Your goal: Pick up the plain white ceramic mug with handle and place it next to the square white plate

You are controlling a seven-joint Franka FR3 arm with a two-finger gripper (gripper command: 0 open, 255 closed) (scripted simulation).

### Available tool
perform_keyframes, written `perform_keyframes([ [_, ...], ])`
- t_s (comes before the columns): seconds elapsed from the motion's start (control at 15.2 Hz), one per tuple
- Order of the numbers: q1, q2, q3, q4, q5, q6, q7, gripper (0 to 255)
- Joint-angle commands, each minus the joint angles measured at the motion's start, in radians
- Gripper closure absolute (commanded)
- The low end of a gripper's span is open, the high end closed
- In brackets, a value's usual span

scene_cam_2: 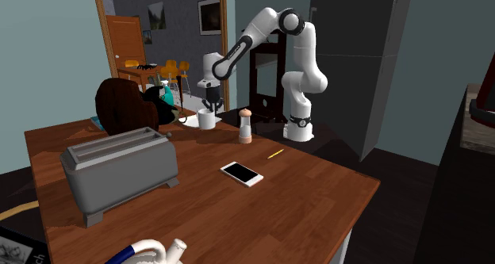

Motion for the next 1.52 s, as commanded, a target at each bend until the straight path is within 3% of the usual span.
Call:
perform_keyframes([
  [0.0,-0.021,0.037,0.022,-0.005,0.051,0.025,-0.037,255],
  [0.4,-0.097,0.14,0.112,-0.012,0.19,0.092,-0.132,255],
  [0.92,-0.097,0.14,0.113,-0.012,0.189,0.092,-0.131,255],
  [0.99,-0.099,0.142,0.114,-0.01,0.191,0.091,-0.132,0],
  [1.32,-0.097,0.14,0.113,-0.012,0.19,0.092,-0.131,0],
  [1.45,-0.035,0.067,0.041,-0.009,0.091,0.043,-0.063,0],
])
